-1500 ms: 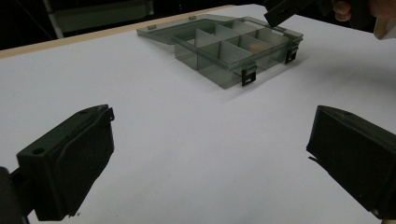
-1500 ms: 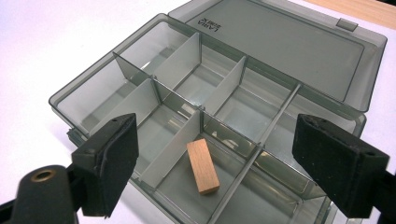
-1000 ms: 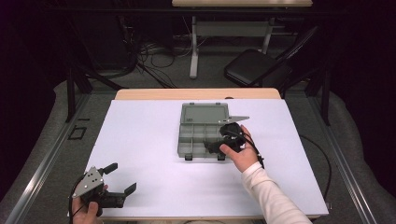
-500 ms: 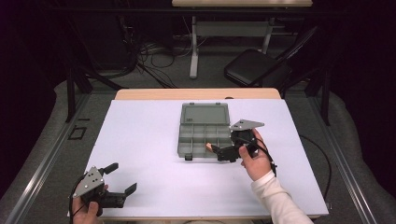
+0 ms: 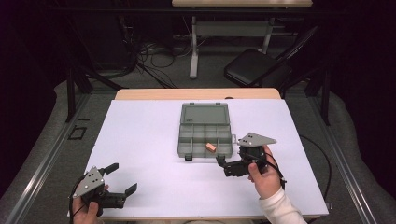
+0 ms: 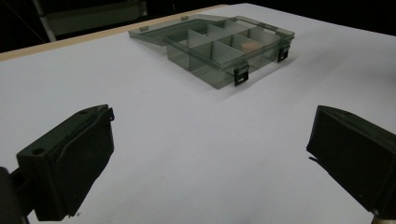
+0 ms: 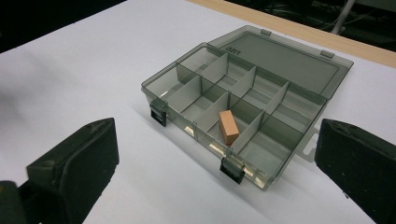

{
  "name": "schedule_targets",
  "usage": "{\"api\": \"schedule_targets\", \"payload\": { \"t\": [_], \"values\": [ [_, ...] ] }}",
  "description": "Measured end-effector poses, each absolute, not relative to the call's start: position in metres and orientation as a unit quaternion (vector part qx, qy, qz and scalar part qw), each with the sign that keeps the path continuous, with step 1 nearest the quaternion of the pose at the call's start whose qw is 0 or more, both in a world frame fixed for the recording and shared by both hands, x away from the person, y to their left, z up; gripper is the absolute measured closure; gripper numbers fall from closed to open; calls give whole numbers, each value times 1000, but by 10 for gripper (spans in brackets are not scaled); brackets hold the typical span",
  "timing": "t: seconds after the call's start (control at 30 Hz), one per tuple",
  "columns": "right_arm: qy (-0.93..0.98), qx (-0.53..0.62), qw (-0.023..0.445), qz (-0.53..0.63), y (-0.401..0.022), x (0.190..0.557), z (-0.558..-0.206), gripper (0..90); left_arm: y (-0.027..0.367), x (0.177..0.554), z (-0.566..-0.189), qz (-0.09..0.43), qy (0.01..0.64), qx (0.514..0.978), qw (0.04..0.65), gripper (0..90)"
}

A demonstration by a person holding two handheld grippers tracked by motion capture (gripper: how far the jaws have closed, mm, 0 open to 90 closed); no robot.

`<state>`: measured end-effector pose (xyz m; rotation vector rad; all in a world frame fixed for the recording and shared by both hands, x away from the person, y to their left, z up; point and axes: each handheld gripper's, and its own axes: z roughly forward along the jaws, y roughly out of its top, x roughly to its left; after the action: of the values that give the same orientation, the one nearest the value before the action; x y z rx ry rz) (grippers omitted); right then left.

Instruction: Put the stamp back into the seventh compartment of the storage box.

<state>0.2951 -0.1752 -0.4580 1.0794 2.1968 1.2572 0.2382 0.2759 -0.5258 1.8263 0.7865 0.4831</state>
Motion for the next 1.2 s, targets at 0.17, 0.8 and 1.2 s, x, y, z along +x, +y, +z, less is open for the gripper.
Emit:
{"api": "schedule_targets", "payload": {
  "t": [0.17,0.8,1.2],
  "values": [
    [775,388,204,455,-188,274,-463,0,276,238,-526,201,328,761,523,5],
    [743,429,226,460,-223,248,-505,0,275,238,-526,202,324,762,524,5],
    [729,444,238,463,-235,253,-519,0,276,237,-526,201,325,761,524,5]
  ]
}}
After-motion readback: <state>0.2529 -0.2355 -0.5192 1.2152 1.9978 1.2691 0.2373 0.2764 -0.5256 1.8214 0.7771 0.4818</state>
